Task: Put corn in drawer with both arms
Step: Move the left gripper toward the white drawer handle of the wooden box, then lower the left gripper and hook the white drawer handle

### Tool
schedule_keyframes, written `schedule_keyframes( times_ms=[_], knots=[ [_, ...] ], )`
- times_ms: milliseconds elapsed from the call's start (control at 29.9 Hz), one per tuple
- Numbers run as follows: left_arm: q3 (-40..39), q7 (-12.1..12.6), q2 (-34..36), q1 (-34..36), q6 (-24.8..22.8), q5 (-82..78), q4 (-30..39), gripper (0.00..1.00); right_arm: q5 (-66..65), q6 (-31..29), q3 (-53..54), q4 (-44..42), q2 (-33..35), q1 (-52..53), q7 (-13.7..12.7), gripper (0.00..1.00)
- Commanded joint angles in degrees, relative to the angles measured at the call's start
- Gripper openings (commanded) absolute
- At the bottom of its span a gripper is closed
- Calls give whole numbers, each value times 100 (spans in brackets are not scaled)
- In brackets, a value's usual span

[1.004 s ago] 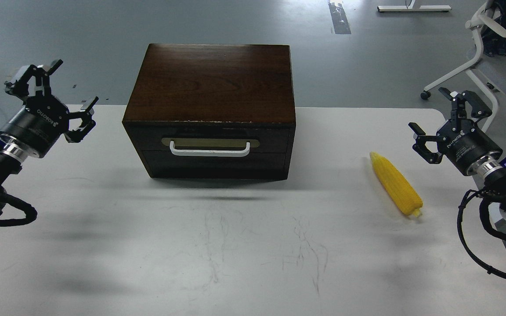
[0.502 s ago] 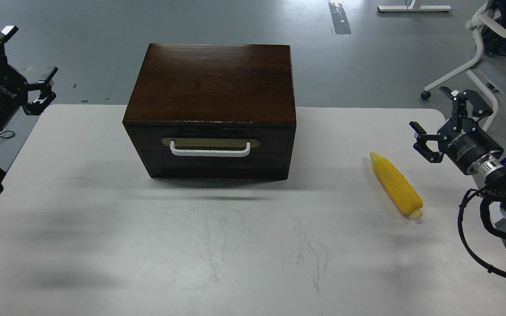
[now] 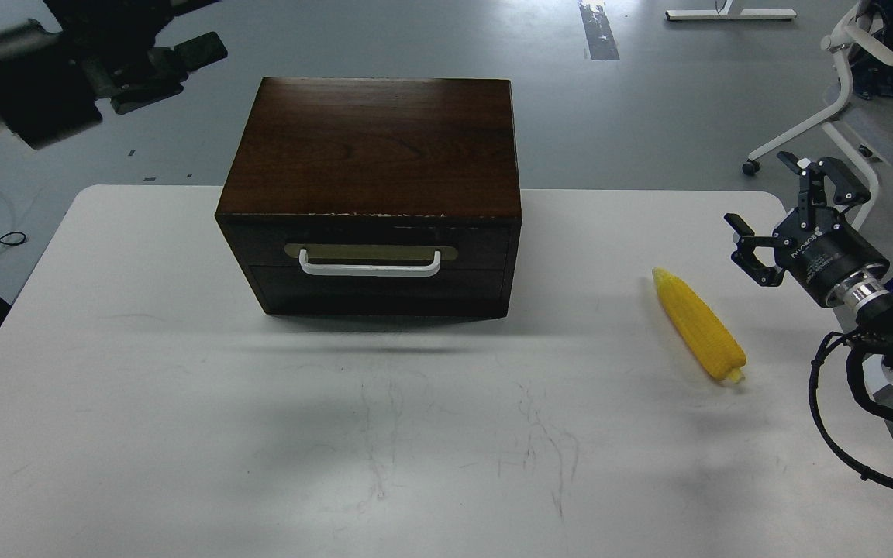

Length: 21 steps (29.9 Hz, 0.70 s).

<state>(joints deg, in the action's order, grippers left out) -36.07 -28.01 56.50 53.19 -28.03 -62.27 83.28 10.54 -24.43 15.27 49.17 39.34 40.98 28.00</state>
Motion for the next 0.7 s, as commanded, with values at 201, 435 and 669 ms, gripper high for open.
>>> schedule_keyframes(
  times_ms=[201,435,669],
  knots=[
    [583,1,-683,911,3,-3184,505,98,0,26,3,-4,21,-2,0,100],
    [2340,1,-956,1975,3,-4423,426,98,0,26,3,-13,30,6,0,100],
    [2667,1,-1237,2178,3,-5619,215,98,0,35,-15,-30,12,-20,0,100]
  ],
)
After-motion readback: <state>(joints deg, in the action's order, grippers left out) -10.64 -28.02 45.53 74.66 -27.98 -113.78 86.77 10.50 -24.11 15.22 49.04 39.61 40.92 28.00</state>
